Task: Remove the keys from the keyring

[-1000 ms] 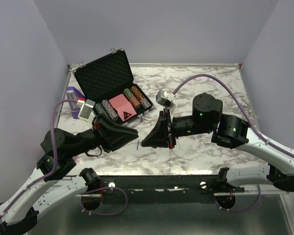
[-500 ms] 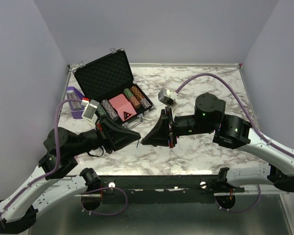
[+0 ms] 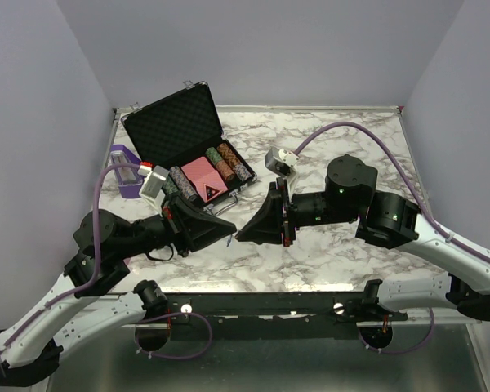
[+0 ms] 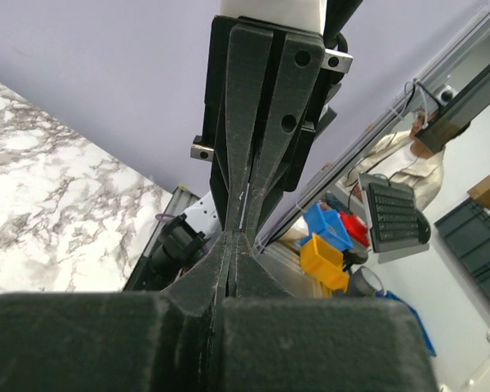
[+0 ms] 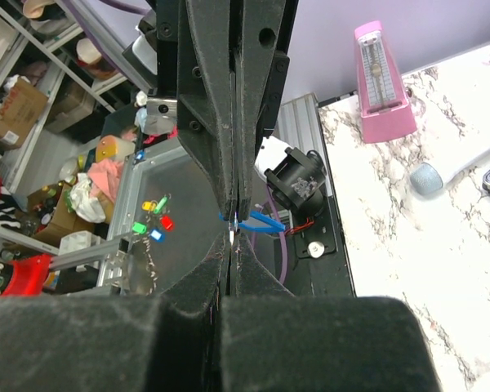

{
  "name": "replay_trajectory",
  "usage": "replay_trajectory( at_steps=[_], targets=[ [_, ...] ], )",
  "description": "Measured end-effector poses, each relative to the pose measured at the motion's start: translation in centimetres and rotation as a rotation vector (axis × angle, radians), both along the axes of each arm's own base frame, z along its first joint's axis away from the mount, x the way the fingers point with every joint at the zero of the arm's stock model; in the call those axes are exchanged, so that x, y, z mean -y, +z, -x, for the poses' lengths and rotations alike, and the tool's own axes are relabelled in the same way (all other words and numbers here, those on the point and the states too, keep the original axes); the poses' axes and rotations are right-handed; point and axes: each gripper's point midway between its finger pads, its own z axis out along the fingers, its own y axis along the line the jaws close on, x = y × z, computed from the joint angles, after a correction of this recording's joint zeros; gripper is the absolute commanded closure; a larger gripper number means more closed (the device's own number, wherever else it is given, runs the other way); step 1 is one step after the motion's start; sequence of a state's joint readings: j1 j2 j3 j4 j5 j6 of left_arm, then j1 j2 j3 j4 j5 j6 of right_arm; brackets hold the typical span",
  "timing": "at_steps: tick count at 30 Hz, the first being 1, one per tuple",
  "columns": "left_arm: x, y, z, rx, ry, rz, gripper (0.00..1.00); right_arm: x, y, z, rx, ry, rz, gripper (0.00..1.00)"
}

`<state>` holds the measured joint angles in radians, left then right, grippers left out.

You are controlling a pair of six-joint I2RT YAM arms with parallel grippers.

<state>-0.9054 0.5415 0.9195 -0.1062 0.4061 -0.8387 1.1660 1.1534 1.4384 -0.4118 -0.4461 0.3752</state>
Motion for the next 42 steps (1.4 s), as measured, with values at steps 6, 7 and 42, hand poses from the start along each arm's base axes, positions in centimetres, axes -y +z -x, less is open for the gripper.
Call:
replay_trajectory(
  at_steps=[6,7,42],
  targets=[
    [0.4,0.2,0.6,0.039,-0.043,-0.073,1.00,0.1,0.1,0.4,-0.002,0.024,0.002,0.99],
    [0.4,0.3,0.7,0.046,-0.053,-0.087,1.00,0.1,0.2,0.5,-0.004,0.032,0.003,0.99],
    [1.5,-2.6,4.9,0.200,-0.467,-0.404,1.00,0.9,-2.7,4.2,-0.118,0.253,0.199,0.99]
  ],
)
